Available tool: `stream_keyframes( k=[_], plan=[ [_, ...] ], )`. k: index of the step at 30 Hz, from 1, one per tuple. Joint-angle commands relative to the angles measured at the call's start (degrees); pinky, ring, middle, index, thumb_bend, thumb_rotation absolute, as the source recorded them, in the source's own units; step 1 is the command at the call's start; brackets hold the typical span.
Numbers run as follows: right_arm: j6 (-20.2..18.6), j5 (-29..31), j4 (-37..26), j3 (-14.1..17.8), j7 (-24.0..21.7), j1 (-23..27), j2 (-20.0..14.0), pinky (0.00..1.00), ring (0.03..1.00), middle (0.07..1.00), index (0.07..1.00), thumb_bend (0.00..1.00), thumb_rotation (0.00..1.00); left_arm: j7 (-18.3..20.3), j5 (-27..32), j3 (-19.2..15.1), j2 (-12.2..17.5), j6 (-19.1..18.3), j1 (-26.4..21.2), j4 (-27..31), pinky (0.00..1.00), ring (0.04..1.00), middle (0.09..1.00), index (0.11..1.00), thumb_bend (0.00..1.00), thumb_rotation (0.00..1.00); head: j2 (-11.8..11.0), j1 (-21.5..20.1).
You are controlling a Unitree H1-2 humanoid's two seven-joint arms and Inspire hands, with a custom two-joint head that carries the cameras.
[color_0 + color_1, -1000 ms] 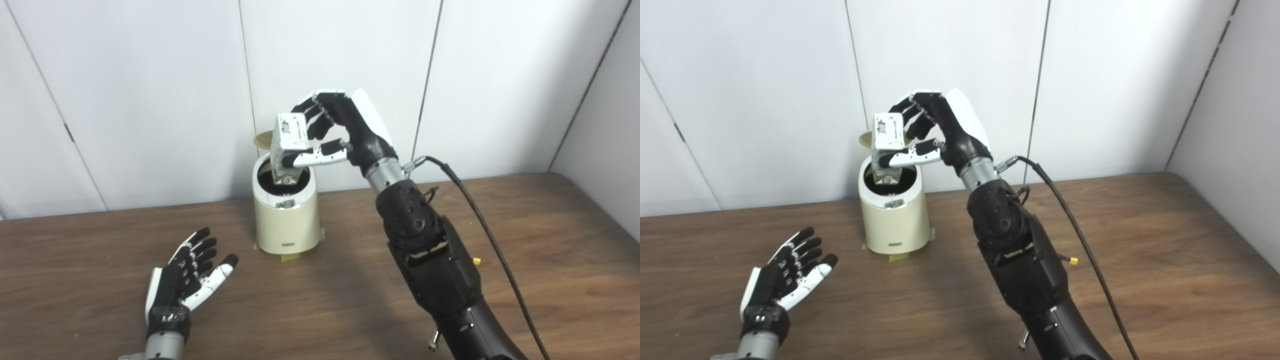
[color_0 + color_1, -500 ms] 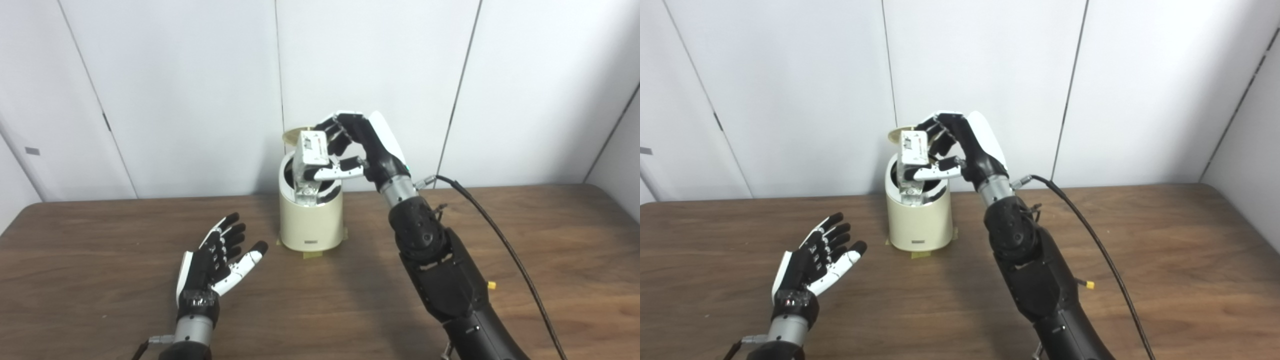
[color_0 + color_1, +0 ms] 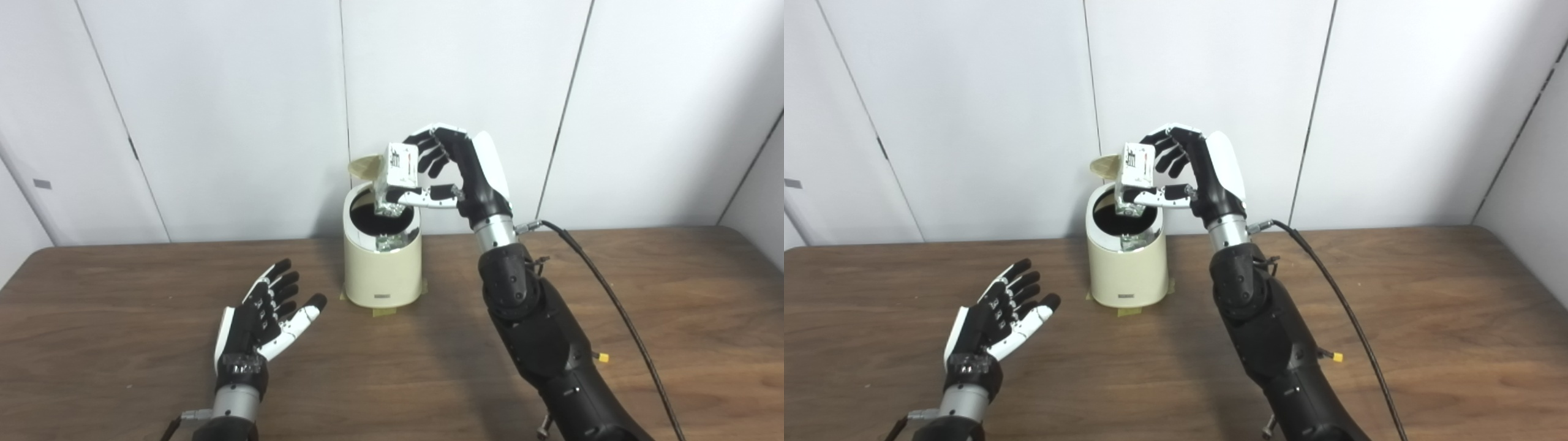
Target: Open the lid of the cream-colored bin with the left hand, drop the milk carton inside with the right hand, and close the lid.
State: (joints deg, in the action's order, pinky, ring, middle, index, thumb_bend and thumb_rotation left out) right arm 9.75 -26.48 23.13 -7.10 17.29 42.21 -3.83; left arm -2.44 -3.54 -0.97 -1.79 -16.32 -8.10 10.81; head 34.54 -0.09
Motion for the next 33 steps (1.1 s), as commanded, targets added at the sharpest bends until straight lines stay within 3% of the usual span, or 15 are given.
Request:
stream_keyframes(
  k=[1, 11, 25, 33],
  plan=[
    [3.81, -0.08, -1.31, 0.77, 2.22, 3.65, -0.68, 0.33, 0.427, 0.499, 0.512, 0.5, 0.0, -0.28, -0.14, 0.46, -0.49, 1.58, -2.23, 0.8, 0.82, 0.845, 0.845, 0.872, 0.76, 0.26, 0.09, 0.02],
    [8.45, -1.78, 0.31, -0.7, 2.88, 2.44, -1.31, 0.32, 0.431, 0.495, 0.507, 0.5, 0.0, -0.7, -0.11, 0.79, -1.37, 1.64, -2.22, 1.18, 0.8, 0.839, 0.843, 0.875, 0.77, 0.25, 0.31, 0.31],
    [8.19, -0.35, -0.46, -1.07, 0.21, 1.12, -0.52, 0.33, 0.426, 0.489, 0.509, 0.5, 0.0, -1.01, 0.06, 0.76, -1.64, 1.46, -2.66, 1.09, 0.79, 0.83, 0.839, 0.87, 0.78, 0.24, 0.5, 0.43],
    [9.53, -1.23, 1.7, -1.15, 1.32, 1.22, -0.37, 0.34, 0.421, 0.487, 0.513, 0.5, 0.0, -1.11, 0.1, 0.97, -1.97, 1.88, -2.64, 0.92, 0.79, 0.833, 0.84, 0.873, 0.77, 0.23, 0.53, 0.51]
  ],
)
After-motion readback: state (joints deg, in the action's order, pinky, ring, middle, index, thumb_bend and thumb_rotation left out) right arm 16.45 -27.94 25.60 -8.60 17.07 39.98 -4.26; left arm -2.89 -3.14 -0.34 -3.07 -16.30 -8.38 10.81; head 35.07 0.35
